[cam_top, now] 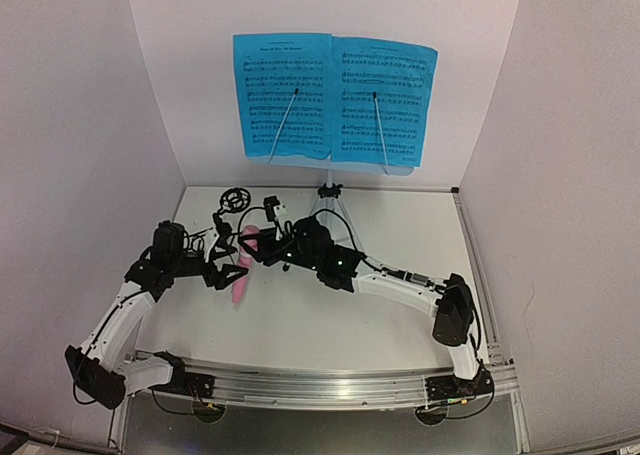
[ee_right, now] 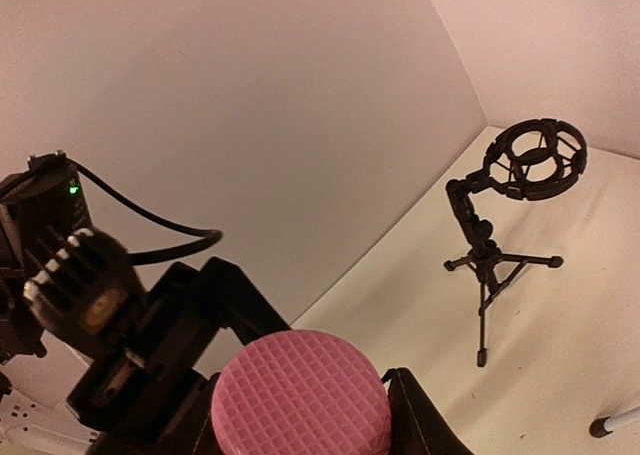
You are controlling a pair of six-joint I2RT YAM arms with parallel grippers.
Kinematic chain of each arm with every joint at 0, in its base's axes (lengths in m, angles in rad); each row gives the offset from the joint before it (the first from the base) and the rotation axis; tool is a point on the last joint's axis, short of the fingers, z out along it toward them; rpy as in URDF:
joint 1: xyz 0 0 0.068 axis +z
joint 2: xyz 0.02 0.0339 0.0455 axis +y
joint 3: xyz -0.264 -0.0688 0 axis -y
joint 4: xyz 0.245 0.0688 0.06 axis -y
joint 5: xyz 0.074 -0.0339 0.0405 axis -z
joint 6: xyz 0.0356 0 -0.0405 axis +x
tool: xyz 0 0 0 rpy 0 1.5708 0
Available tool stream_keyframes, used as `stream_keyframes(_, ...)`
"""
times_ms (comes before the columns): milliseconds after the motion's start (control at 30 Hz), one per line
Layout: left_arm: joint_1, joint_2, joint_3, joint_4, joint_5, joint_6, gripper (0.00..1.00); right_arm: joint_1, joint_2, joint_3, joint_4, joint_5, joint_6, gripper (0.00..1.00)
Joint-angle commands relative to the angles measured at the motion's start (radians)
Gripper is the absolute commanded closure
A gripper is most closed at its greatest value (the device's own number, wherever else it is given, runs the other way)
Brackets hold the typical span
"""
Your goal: Pack up the instrument practice props
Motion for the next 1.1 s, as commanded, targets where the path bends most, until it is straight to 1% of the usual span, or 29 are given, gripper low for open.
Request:
stream_keyframes(0,-0.013,0.02,-0.019,0.083,-0.062,-0.128,0.2,0.009,0.018,0.05,0.126,-0.054,0.081,1.0)
stream_keyframes(67,-0.013,0.028,-0.02,0.084,-0.053,-0.12,0.28,0.01,0.022,0.051,0.131,-0.054,0.087,1.0)
stream_keyframes(233,-0.013,0.047,-0.013,0.079,-0.02,-0.099,0.58,0.01,0.026,0.048,0.137,-0.046,0.092,1.0)
stream_keyframes(267,-0.013,0.048,-0.014,0.079,-0.013,-0.099,0.68,0.009,0.027,0.048,0.138,-0.045,0.095,1.0)
stream_keyframes(300,-0.013,0.049,-0.013,0.079,-0.01,-0.106,0.81,0.01,0.028,0.048,0.139,-0.047,0.098,1.0)
stream_keyframes(333,-0.013,0.05,-0.013,0.079,-0.019,-0.117,0.92,0.01,0.028,0.047,0.14,-0.049,0.101,1.0)
stream_keyframes(367,-0.013,0.051,-0.011,0.075,-0.029,-0.128,0.97,0.01,0.027,0.045,0.14,-0.049,0.102,1.0)
stream_keyframes(400,-0.013,0.051,-0.009,0.068,-0.041,-0.139,1.0,0.01,0.026,0.041,0.14,-0.048,0.103,1.0)
stream_keyframes(433,-0.013,0.049,-0.007,0.059,-0.059,-0.155,1.0,0.009,0.025,0.037,0.139,-0.044,0.102,1.0)
stream_keyframes(467,-0.014,0.047,-0.007,0.052,-0.081,-0.175,1.0,0.01,0.024,0.032,0.139,-0.04,0.098,0.97)
stream_keyframes(500,-0.013,0.043,-0.007,0.047,-0.108,-0.197,1.0,0.011,0.02,0.023,0.139,-0.032,0.094,0.86)
stream_keyframes(567,-0.01,0.036,-0.005,0.024,-0.181,-0.27,1.0,0.01,0.007,-0.001,0.138,-0.009,0.082,0.56)
stream_keyframes(600,-0.007,0.036,0.0,-0.004,-0.243,-0.313,1.0,0.01,-0.007,-0.019,0.138,0.004,0.077,0.35)
stream_keyframes(633,0.002,0.038,0.005,-0.036,-0.3,-0.343,1.0,0.01,-0.024,-0.042,0.138,0.025,0.069,0.22)
stream_keyframes(667,0.012,0.041,0.01,-0.068,-0.356,-0.368,1.0,0.011,-0.041,-0.064,0.137,0.048,0.059,0.12)
stream_keyframes(767,0.081,0.069,0.023,-0.175,-0.481,-0.361,1.0,0.011,-0.097,-0.135,0.123,0.098,0.019,0.08)
stream_keyframes(833,0.155,0.108,0.031,-0.212,-0.509,-0.285,1.0,0.014,-0.128,-0.173,0.096,0.124,-0.008,0.07)
stream_keyframes(967,0.351,0.252,0.052,-0.274,-0.58,-0.126,1.0,0.026,-0.183,-0.251,0.072,0.151,-0.038,0.05)
stream_keyframes(1067,0.399,0.367,0.043,-0.277,-0.62,-0.068,1.0,0.032,-0.202,-0.285,0.069,0.152,-0.051,0.05)
